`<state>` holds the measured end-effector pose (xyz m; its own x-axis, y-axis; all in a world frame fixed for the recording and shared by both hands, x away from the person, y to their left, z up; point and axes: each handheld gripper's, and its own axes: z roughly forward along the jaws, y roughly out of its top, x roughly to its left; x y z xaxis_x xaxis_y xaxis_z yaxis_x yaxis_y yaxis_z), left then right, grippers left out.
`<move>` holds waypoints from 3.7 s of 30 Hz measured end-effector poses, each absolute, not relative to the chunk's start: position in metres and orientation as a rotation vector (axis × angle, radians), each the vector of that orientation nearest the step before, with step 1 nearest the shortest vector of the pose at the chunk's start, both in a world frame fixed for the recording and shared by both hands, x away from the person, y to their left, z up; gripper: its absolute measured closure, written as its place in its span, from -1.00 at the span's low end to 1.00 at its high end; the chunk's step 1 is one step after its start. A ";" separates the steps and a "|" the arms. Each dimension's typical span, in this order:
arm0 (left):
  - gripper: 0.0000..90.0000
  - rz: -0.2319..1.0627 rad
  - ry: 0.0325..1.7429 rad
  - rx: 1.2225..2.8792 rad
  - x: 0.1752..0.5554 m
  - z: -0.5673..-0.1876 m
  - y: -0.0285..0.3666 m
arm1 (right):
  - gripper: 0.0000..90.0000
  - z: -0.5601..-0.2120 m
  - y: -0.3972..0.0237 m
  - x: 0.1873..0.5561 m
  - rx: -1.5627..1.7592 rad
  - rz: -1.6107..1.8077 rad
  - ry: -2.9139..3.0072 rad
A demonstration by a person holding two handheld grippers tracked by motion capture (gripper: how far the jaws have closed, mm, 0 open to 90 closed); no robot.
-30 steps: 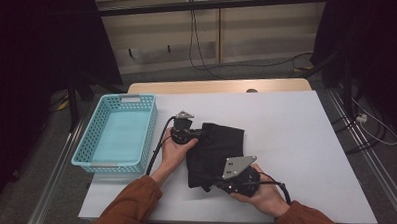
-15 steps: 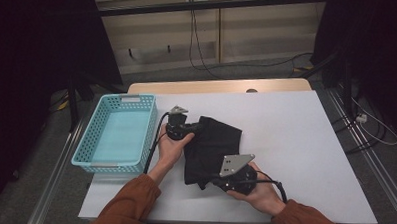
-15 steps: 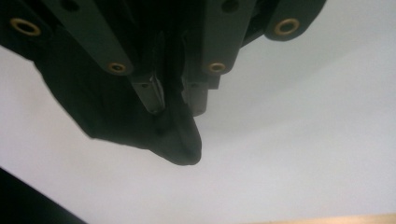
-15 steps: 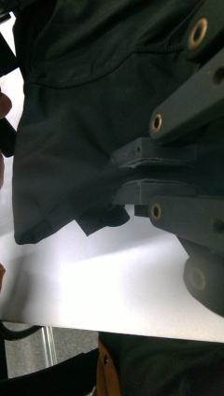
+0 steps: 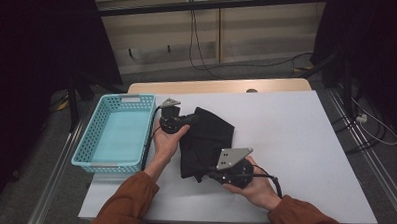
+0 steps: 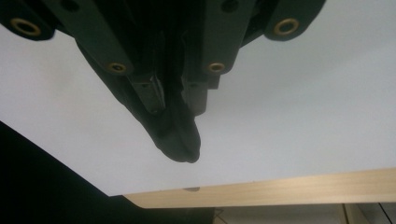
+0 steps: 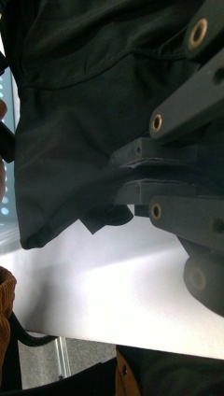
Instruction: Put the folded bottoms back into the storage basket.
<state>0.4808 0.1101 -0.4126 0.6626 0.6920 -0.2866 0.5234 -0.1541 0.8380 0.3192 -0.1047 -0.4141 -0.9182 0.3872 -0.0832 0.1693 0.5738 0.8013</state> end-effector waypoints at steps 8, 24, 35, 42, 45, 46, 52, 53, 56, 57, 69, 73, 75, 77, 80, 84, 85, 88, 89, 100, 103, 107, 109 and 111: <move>0.80 0.208 0.969 1.784 0.483 -0.401 0.115 | 0.88 -0.407 -0.103 0.324 0.459 1.292 2.530; 0.80 0.257 0.967 1.772 0.487 -0.379 0.126 | 0.88 -0.396 -0.093 0.332 0.436 1.337 2.494; 0.80 0.280 0.960 1.777 0.488 -0.368 0.134 | 0.88 -0.391 -0.086 0.335 0.417 1.364 2.483; 0.81 0.305 0.969 1.765 0.488 -0.361 0.141 | 0.88 -0.386 -0.080 0.337 0.399 1.374 2.475; 0.81 0.313 0.970 1.754 0.488 -0.357 0.145 | 0.88 -0.382 -0.078 0.339 0.388 1.380 2.469; 0.81 0.318 0.971 1.756 0.488 -0.356 0.147 | 0.88 -0.381 -0.077 0.339 0.388 1.383 2.467; 0.81 0.337 0.969 1.741 0.488 -0.349 0.156 | 0.88 -0.377 -0.070 0.341 0.376 1.405 2.456; 0.81 0.338 0.969 1.741 0.488 -0.348 0.157 | 0.88 -0.377 -0.069 0.342 0.375 1.411 2.454; 0.81 0.352 0.966 1.741 0.488 -0.346 0.161 | 0.88 -0.375 -0.065 0.343 0.367 1.418 2.451; 0.81 0.354 0.966 1.740 0.488 -0.345 0.163 | 0.88 -0.375 -0.064 0.343 0.366 1.421 2.450; 0.81 0.379 0.982 1.735 0.487 -0.340 0.176 | 0.88 -0.371 -0.049 0.345 0.332 1.449 2.448; 0.81 0.384 0.989 1.727 0.487 -0.338 0.181 | 0.88 -0.369 -0.046 0.346 0.332 1.459 2.439; 0.81 0.389 0.994 1.718 0.488 -0.336 0.184 | 0.88 -0.368 -0.045 0.347 0.331 1.463 2.438; 0.81 0.391 0.996 1.718 0.488 -0.334 0.186 | 0.88 -0.367 -0.043 0.348 0.330 1.470 2.435; 0.81 0.403 0.994 1.720 0.488 -0.331 0.190 | 0.88 -0.365 -0.039 0.349 0.322 1.478 2.432; 0.81 0.414 1.001 1.718 0.488 -0.328 0.194 | 0.88 -0.363 -0.034 0.351 0.313 1.486 2.431; 0.81 0.416 1.004 1.716 0.488 -0.328 0.196 | 0.88 -0.363 -0.032 0.352 0.312 1.490 2.430; 0.81 0.423 1.016 1.716 0.487 -0.327 0.201 | 0.88 -0.363 -0.029 0.353 0.312 1.492 2.431; 0.81 0.424 1.018 1.717 0.487 -0.326 0.203 | 0.88 -0.363 -0.027 0.353 0.313 1.496 2.429; 0.81 0.448 1.044 1.692 0.487 -0.320 0.222 | 0.88 -0.359 -0.011 0.357 0.297 1.527 2.420; 0.81 0.456 1.047 1.690 0.486 -0.317 0.226 | 0.88 -0.358 -0.006 0.358 0.291 1.538 2.418; 0.81 0.467 1.056 1.682 0.487 -0.314 0.233 | 0.88 -0.356 0.000 0.359 0.280 1.549 2.413; 0.81 0.470 1.061 1.682 0.487 -0.313 0.237 | 0.88 -0.356 0.003 0.360 0.289 1.556 2.411; 0.81 0.472 1.068 1.671 0.488 -0.313 0.240 | 0.88 -0.355 0.005 0.362 0.300 1.571 2.412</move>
<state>0.4879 0.2400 -0.3130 0.5239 0.8298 -0.1923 0.4165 -0.0526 0.9076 0.3624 0.0047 -0.3555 -0.9484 0.3029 -0.0934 0.0370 0.3985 0.9164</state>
